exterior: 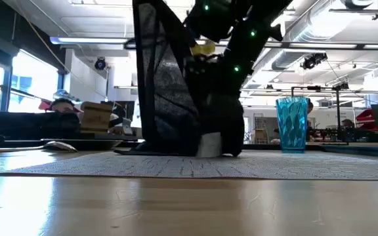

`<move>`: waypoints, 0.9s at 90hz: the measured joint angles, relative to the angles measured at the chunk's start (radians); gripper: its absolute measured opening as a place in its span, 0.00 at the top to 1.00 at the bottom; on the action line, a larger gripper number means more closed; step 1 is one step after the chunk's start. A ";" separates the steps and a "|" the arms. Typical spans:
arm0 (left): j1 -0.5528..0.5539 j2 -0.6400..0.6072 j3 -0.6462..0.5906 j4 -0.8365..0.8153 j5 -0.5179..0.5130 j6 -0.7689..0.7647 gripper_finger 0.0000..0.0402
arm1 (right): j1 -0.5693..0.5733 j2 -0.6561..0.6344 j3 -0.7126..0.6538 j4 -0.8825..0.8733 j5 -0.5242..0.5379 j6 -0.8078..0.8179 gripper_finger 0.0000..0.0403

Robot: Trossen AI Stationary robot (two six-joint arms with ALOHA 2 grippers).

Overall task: Set table place
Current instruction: Fold the black table napkin

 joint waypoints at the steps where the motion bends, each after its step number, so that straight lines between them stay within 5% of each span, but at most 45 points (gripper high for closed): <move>1: 0.000 0.000 0.000 0.000 0.000 0.000 1.00 | -0.001 0.000 0.000 -0.007 0.000 0.002 0.43; 24: 0.000 0.000 0.000 0.000 0.001 0.000 1.00 | -0.005 -0.003 0.000 -0.252 -0.003 0.204 0.43; 43: 0.000 0.000 0.000 -0.002 0.001 -0.007 1.00 | 0.024 -0.043 -0.048 -0.284 -0.044 0.336 0.43; 60: 0.000 0.000 0.000 -0.006 -0.001 -0.008 1.00 | 0.079 -0.234 -0.223 -0.166 -0.045 0.476 0.43; 81: 0.000 0.000 0.000 -0.002 -0.001 -0.008 1.00 | 0.096 -0.455 -0.522 0.270 -0.004 0.666 0.43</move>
